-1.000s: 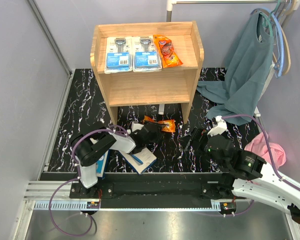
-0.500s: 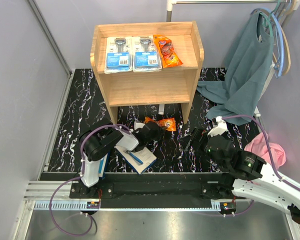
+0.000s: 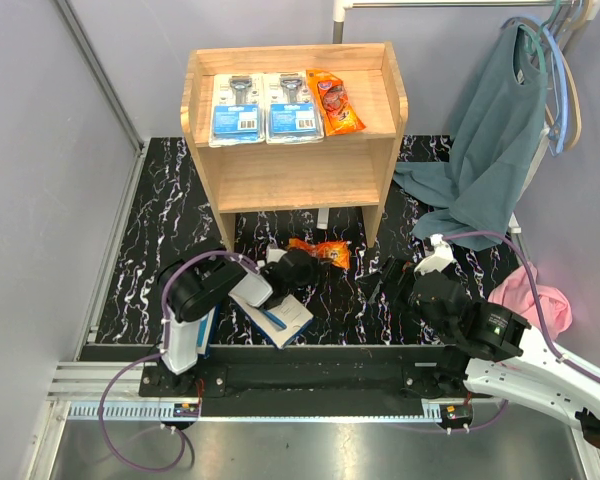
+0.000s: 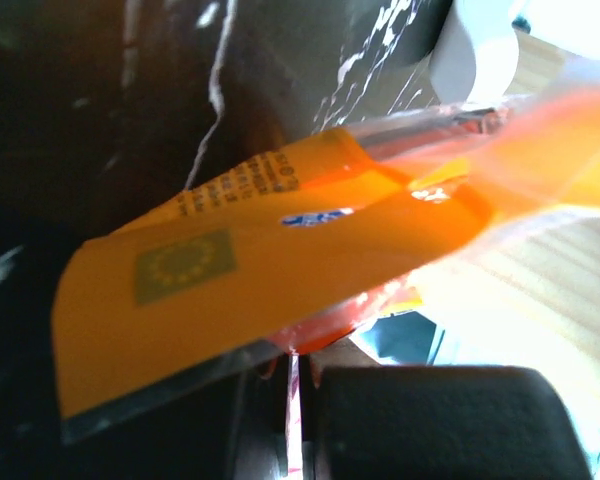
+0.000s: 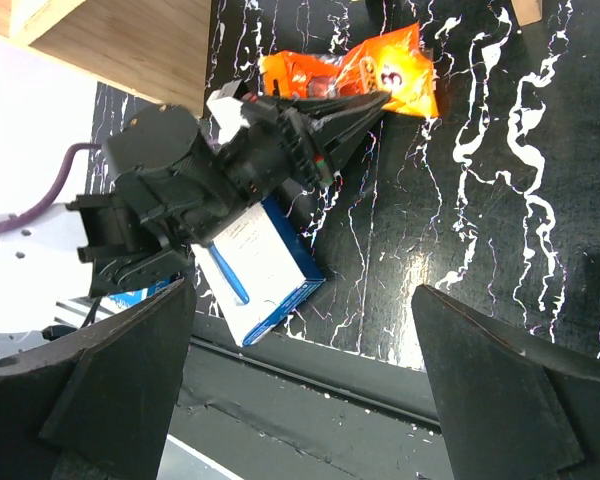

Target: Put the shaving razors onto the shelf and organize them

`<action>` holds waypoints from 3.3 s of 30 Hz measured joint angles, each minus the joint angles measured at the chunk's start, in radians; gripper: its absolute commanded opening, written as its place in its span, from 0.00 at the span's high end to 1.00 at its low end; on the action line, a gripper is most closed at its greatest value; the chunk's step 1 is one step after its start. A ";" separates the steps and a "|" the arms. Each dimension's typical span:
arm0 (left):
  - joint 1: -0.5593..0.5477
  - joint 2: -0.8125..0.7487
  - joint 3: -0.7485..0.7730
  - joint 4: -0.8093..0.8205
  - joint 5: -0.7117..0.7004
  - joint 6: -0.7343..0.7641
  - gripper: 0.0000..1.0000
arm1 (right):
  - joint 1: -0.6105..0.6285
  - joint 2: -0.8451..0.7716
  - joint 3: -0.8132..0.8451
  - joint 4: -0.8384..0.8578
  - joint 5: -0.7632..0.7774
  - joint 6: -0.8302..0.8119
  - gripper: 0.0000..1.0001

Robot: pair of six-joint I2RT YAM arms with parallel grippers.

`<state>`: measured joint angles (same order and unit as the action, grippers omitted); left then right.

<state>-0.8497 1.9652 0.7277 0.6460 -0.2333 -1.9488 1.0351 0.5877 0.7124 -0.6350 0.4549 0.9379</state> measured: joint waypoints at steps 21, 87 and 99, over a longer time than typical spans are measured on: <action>-0.024 -0.408 -0.180 -0.145 0.147 0.432 1.00 | 0.000 0.005 0.000 0.002 -0.068 -0.007 0.00; -0.036 -1.139 -0.128 -0.843 0.564 1.293 0.02 | 0.001 0.237 -0.057 0.332 -0.482 -0.110 1.00; -0.037 -1.218 -0.078 -1.381 -0.042 1.118 0.01 | 0.001 0.240 -0.057 0.331 -0.475 -0.110 1.00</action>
<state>-0.8864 0.7475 0.6498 -0.7353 -0.2749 -0.8303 1.0359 0.8276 0.6556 -0.3038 -0.0200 0.8280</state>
